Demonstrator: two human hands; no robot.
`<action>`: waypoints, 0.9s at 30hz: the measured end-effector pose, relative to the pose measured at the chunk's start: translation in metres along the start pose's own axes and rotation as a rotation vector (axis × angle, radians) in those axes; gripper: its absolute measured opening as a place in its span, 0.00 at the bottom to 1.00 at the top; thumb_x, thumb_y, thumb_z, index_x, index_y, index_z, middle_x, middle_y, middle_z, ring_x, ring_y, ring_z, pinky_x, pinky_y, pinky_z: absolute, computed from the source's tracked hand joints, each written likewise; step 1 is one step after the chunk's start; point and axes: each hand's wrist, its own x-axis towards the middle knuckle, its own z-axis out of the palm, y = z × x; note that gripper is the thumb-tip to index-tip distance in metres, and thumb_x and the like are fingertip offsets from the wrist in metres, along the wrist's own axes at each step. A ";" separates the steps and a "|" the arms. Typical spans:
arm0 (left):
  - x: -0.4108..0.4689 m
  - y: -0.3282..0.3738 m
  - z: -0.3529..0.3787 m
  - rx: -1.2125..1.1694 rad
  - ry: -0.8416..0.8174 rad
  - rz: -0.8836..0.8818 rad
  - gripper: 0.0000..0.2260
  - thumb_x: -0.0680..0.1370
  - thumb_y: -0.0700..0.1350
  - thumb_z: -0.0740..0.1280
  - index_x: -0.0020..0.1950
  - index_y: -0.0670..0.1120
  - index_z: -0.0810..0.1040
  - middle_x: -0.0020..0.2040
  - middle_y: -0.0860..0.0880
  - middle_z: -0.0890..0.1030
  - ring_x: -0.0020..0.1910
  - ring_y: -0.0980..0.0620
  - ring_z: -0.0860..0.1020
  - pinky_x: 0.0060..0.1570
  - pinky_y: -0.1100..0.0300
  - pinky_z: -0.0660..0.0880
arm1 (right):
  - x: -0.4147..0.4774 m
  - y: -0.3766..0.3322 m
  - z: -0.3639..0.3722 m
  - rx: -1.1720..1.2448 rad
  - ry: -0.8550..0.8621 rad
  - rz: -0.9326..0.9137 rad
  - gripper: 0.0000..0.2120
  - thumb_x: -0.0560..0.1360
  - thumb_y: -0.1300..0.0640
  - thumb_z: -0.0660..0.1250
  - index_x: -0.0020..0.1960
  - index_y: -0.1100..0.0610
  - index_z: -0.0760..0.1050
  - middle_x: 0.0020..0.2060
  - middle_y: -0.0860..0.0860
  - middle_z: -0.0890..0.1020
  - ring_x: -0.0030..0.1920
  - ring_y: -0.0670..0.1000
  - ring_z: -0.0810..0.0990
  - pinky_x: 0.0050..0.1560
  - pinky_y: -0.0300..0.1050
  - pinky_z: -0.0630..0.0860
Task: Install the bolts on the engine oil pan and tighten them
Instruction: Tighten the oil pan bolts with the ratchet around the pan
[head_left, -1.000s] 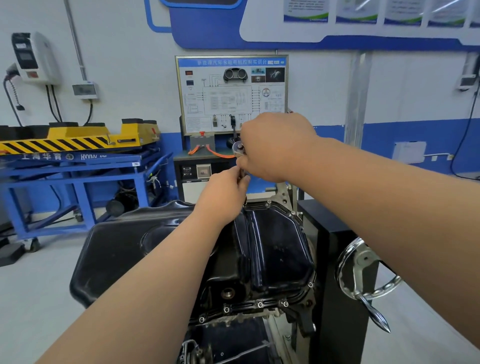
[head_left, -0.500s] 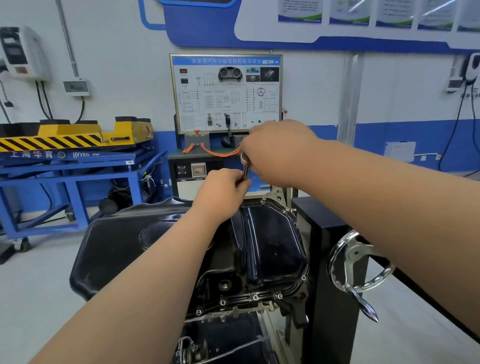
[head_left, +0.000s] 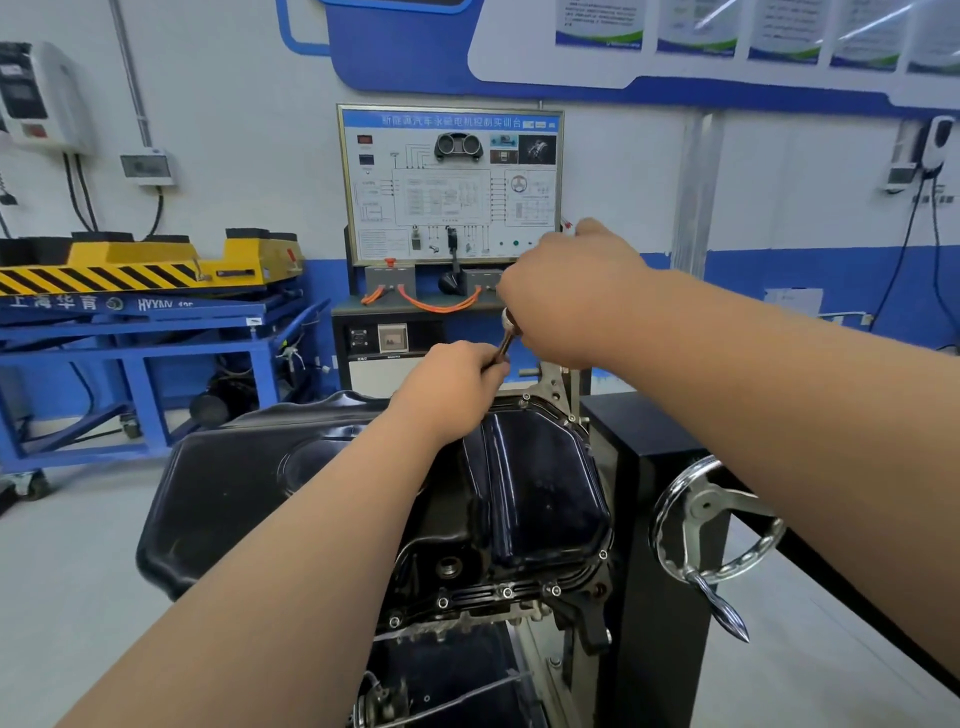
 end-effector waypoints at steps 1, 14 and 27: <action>0.000 0.000 0.001 0.000 0.014 -0.008 0.13 0.81 0.47 0.60 0.36 0.54 0.70 0.31 0.56 0.72 0.34 0.52 0.72 0.32 0.58 0.64 | 0.000 -0.001 0.000 -0.008 0.029 -0.013 0.18 0.75 0.59 0.63 0.34 0.51 0.57 0.31 0.49 0.63 0.40 0.52 0.66 0.53 0.50 0.62; 0.002 0.003 -0.002 0.006 -0.065 -0.072 0.12 0.82 0.48 0.56 0.42 0.47 0.73 0.39 0.49 0.76 0.41 0.47 0.74 0.42 0.53 0.72 | 0.002 -0.009 -0.003 0.001 0.087 -0.101 0.06 0.74 0.62 0.62 0.44 0.51 0.70 0.37 0.49 0.72 0.44 0.54 0.72 0.58 0.53 0.64; 0.005 0.003 -0.002 -0.019 -0.133 -0.097 0.10 0.82 0.48 0.56 0.45 0.48 0.72 0.38 0.52 0.74 0.40 0.51 0.74 0.41 0.56 0.70 | 0.000 -0.008 0.001 0.070 0.046 0.023 0.09 0.75 0.57 0.62 0.40 0.52 0.62 0.31 0.48 0.63 0.42 0.52 0.65 0.64 0.57 0.59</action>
